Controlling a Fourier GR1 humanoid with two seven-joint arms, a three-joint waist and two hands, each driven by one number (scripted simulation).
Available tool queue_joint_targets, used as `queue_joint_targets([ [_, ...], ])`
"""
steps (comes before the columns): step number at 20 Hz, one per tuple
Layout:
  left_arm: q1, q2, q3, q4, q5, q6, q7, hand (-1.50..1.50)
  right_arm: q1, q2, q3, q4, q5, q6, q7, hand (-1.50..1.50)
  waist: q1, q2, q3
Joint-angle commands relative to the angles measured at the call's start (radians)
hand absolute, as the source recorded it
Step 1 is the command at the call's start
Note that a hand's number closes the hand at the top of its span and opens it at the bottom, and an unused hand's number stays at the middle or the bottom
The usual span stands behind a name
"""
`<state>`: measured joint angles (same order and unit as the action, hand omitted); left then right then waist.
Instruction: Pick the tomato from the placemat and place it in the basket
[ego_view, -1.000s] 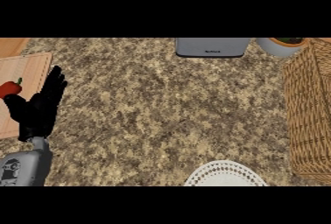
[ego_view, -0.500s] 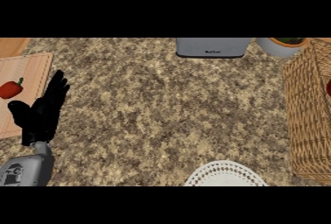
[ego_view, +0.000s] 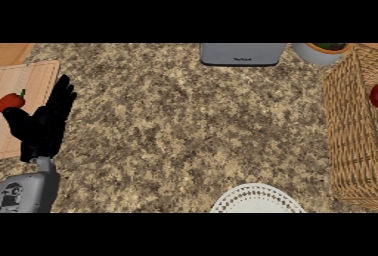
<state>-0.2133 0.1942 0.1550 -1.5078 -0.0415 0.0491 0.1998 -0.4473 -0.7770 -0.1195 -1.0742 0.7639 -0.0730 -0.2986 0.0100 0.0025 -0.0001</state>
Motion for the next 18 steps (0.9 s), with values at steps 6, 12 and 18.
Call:
queue_joint_targets([
  [6,0.027,0.012,0.008,-0.022,0.014,-0.028,0.005,0.00,-0.107,0.031,-0.006,0.267,0.095,-0.026,-0.091,1.50,0.005,0.000,0.001],
  [12,0.032,-0.015,0.000,0.035,-0.018,0.001,-0.061,0.00,-0.121,0.095,0.013,0.289,0.159,-0.087,-0.063,1.50,0.000,0.000,0.000],
  [18,0.018,-0.016,0.003,0.061,-0.011,-0.010,-0.082,0.00,-0.160,0.046,-0.016,0.411,0.203,-0.130,-0.139,1.50,-0.002,0.000,0.000],
])
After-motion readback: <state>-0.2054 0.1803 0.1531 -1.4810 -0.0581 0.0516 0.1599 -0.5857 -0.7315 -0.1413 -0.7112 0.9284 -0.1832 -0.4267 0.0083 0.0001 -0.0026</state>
